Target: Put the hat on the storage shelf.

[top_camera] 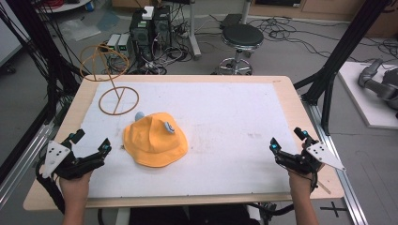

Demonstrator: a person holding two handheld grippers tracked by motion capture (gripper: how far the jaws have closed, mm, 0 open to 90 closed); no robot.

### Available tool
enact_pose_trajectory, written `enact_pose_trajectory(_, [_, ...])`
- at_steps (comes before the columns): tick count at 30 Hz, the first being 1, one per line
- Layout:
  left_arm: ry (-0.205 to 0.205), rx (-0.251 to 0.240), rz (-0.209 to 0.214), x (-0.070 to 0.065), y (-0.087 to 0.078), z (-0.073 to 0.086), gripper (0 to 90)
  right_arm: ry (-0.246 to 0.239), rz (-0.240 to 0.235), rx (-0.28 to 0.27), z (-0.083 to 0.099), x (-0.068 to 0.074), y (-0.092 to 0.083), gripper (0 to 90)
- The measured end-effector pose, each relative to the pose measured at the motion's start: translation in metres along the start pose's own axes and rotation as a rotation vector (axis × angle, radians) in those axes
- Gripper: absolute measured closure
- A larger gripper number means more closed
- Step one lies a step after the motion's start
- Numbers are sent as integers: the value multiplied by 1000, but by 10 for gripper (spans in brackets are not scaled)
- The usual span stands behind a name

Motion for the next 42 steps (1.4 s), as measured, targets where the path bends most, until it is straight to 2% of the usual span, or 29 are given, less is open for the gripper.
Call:
enact_pose_trajectory(8, [-10,4,13,-2,-1,0,79,2,2,2,0,0,1,31])
enact_pose_trajectory(16, [-8,8,2,-4,-1,-1,79,1,-5,7,1,1,4,31])
enact_pose_trajectory(23, [15,17,24,-19,5,-5,79,6,-6,8,1,2,4,31])
enact_pose_trajectory(28, [49,55,20,-33,16,-4,79,3,-5,10,2,2,4,31])
enact_pose_trajectory(32, [45,71,22,-38,22,-5,79,7,-8,9,2,1,4,31])
enact_pose_trajectory(37, [22,73,34,-41,27,-6,75,6,-11,12,3,1,4,31])
enact_pose_trajectory(42, [15,92,71,-52,34,-6,72,9,-6,15,3,0,3,31])
Point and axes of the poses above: each handheld gripper's, and its own axes: y roughly forward along the jaws, z roughly out of its underside, x roughly to its left, the point moved 9 cm from there along y, roughly forward along the jaws, and after that the axes turned 3 degrees about -z, right-handed, at the moved point
